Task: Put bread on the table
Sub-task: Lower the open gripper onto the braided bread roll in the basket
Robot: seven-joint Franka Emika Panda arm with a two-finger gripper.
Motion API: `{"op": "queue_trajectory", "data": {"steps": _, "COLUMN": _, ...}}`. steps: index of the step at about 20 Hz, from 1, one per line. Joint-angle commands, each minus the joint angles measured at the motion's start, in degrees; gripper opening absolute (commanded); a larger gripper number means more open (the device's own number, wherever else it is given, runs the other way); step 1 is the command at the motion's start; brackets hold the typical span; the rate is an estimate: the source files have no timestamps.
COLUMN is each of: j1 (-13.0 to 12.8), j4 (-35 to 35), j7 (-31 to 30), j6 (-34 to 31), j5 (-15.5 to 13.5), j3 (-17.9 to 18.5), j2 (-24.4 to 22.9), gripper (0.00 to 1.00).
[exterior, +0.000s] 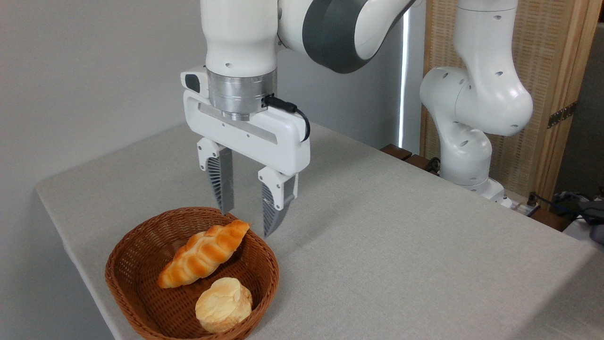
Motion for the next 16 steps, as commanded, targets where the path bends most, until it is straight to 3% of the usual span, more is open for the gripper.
{"op": "queue_trajectory", "data": {"steps": 1, "j1": -0.76, "j4": -1.85, "j7": 0.52, "j6": 4.98, "j5": -2.96, "j3": -0.43, "j2": 0.23, "gripper": 1.00}}
{"op": "queue_trajectory", "data": {"steps": 6, "j1": -3.84, "j4": -2.03, "j7": 1.40, "j6": 7.80, "j5": -2.96, "j3": -0.43, "j2": 2.42, "gripper": 1.00}}
{"op": "queue_trajectory", "data": {"steps": 8, "j1": -4.89, "j4": -2.03, "j7": 4.90, "j6": 8.50, "j5": -2.96, "j3": -0.43, "j2": 3.65, "gripper": 1.00}}
{"op": "queue_trajectory", "data": {"steps": 10, "j1": -5.07, "j4": -2.12, "j7": 8.77, "j6": 8.59, "j5": -2.96, "j3": -0.43, "j2": 4.53, "gripper": 1.00}}
{"op": "queue_trajectory", "data": {"steps": 16, "j1": -5.16, "j4": -2.03, "j7": 12.39, "j6": 9.82, "j5": -2.96, "j3": -0.52, "j2": 6.20, "gripper": 1.00}}
